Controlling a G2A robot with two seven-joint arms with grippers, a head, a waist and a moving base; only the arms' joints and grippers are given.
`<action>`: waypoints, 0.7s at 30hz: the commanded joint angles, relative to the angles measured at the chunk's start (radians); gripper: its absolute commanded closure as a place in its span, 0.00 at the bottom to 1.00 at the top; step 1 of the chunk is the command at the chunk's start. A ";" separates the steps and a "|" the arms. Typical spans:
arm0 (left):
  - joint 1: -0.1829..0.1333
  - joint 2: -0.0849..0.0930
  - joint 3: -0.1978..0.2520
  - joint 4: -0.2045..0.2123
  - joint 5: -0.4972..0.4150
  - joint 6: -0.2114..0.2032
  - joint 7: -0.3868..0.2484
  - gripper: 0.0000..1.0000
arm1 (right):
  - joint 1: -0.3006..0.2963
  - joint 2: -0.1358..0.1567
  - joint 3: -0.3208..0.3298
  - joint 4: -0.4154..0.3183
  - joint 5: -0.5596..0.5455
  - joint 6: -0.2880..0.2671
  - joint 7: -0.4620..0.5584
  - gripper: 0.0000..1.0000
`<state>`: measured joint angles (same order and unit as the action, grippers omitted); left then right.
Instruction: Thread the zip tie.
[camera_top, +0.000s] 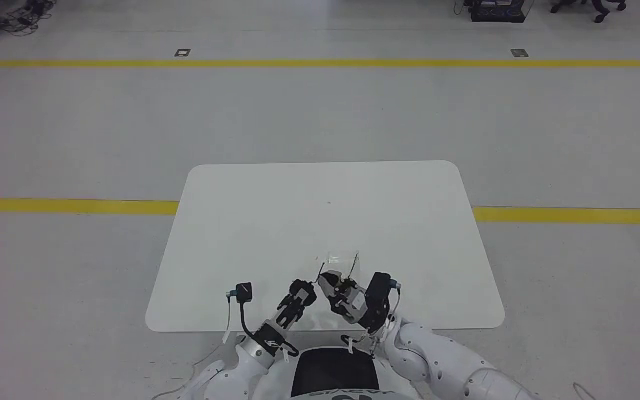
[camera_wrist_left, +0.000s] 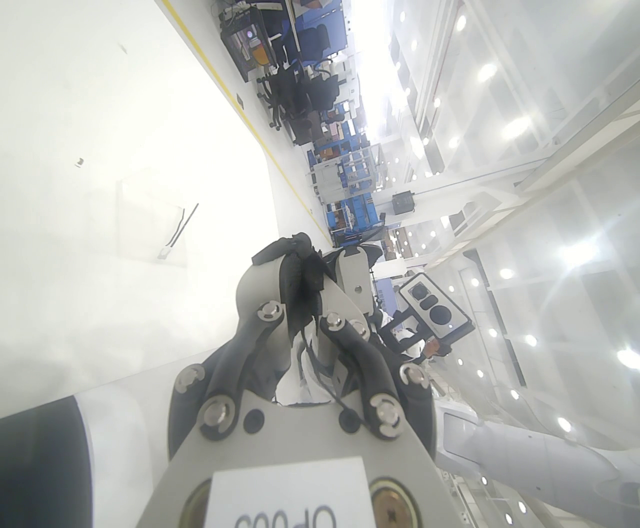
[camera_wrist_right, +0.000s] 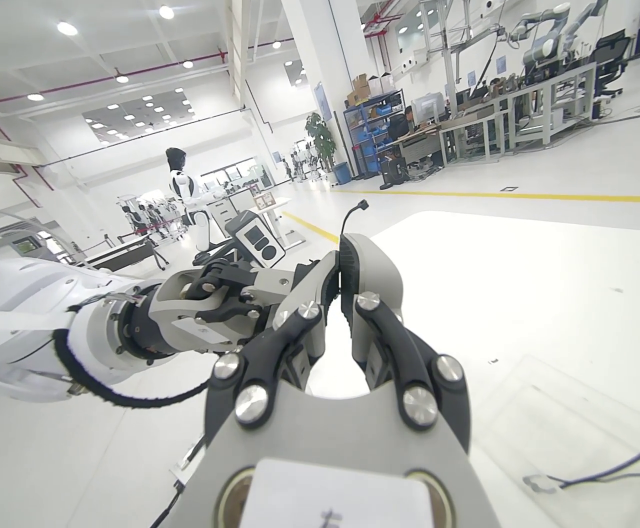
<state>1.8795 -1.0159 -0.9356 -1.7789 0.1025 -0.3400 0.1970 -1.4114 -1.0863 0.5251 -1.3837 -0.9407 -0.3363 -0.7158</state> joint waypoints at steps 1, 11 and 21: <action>0.000 0.000 0.000 0.000 0.000 0.000 0.000 1.00 | -0.003 -0.004 0.005 0.001 -0.005 0.001 0.006 1.00; 0.000 0.000 0.000 0.000 0.000 0.000 0.000 1.00 | -0.026 -0.002 0.034 -0.013 -0.035 -0.004 0.006 0.00; 0.000 0.000 0.000 0.000 0.000 0.000 0.000 1.00 | -0.061 0.053 0.045 -0.048 -0.048 -0.004 -0.063 0.00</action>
<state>1.8795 -1.0159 -0.9356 -1.7789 0.1025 -0.3400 0.1970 -1.4728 -1.0409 0.5768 -1.4291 -0.9927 -0.3400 -0.7739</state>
